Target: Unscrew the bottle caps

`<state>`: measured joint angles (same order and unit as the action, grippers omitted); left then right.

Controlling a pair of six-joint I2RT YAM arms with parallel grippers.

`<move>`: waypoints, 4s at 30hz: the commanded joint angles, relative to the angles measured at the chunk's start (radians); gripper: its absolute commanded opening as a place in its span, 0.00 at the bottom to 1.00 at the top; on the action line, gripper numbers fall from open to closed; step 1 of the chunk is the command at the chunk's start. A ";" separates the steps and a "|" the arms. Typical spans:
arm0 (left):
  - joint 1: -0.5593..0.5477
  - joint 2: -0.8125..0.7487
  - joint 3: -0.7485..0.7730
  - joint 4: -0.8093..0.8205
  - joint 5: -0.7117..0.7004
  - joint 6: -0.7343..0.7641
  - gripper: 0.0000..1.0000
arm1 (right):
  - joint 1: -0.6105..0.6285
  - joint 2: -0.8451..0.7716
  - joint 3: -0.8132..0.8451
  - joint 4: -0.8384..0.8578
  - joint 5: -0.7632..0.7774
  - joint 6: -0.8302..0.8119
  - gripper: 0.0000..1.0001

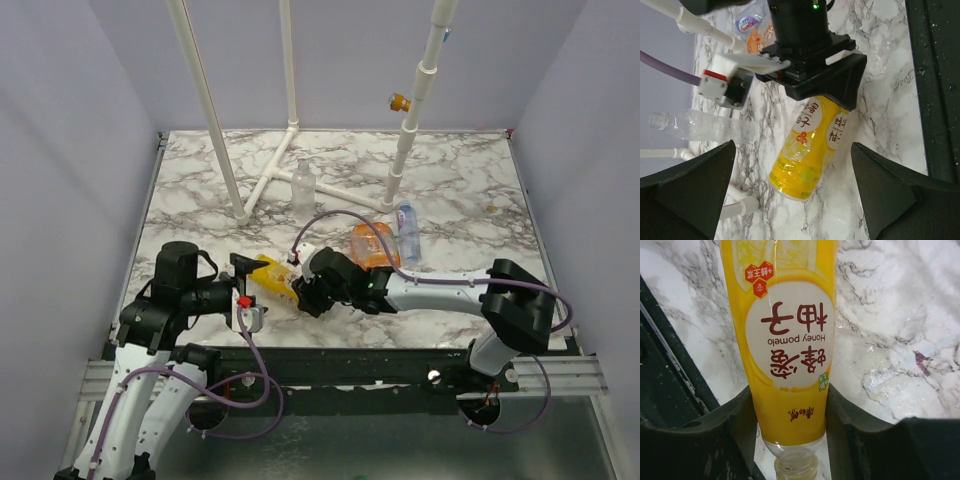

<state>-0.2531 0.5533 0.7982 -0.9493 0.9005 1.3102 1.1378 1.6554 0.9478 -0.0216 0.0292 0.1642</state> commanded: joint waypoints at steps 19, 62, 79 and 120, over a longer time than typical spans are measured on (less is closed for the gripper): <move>-0.008 0.186 0.038 -0.011 -0.096 0.400 0.99 | 0.006 -0.083 0.326 -0.342 -0.179 -0.017 0.40; -0.081 0.268 0.075 0.042 -0.216 0.121 0.48 | 0.062 -0.053 0.438 -0.334 0.066 -0.075 0.97; -0.081 0.185 0.022 0.614 -0.100 -0.847 0.26 | -0.207 -0.252 0.552 -0.268 0.013 0.134 1.00; -0.080 0.193 -0.089 1.001 -0.301 -1.370 0.22 | -0.207 -0.261 0.441 0.001 0.061 0.404 0.45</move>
<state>-0.3298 0.7471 0.7231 0.0006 0.6373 -0.0116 0.9276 1.3987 1.3895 -0.0750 0.0811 0.5468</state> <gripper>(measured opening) 0.648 0.519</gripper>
